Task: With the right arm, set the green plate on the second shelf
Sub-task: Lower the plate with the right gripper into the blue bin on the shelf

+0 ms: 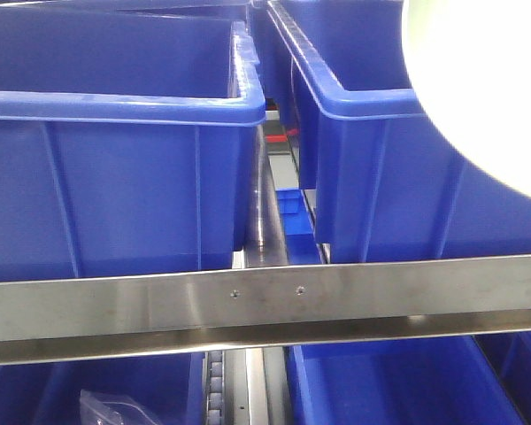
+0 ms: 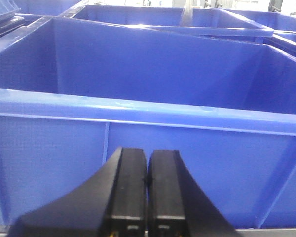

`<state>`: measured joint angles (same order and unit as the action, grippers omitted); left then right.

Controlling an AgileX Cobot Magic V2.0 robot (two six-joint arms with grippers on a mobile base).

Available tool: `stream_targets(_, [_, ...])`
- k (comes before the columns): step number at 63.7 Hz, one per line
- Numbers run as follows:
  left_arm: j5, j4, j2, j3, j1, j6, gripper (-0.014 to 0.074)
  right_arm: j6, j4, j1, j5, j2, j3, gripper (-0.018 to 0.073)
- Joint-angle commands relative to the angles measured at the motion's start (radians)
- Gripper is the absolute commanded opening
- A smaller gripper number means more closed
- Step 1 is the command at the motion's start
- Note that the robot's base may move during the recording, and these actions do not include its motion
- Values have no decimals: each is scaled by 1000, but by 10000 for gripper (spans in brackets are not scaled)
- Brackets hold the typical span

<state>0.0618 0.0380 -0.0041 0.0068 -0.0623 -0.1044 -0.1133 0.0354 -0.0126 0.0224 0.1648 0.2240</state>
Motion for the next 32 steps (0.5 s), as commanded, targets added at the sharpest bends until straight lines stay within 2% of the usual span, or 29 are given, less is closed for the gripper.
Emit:
stream_targets(1, [-83, -3, -17, 41, 0, -4, 131, -8, -9, -1, 159, 13, 35, 30])
stream_targets(17, [-83, -3, -17, 41, 0, -4, 131, -7, -9, -1, 181, 106, 184, 30])
stream_targets(26, [-83, -3, -17, 41, 0, -4, 131, -7, -9, -1, 164, 287, 267, 30])
stream_targets(32, [-83, -3, -17, 41, 0, -4, 131, -7, -9, -1, 228, 454, 316, 30])
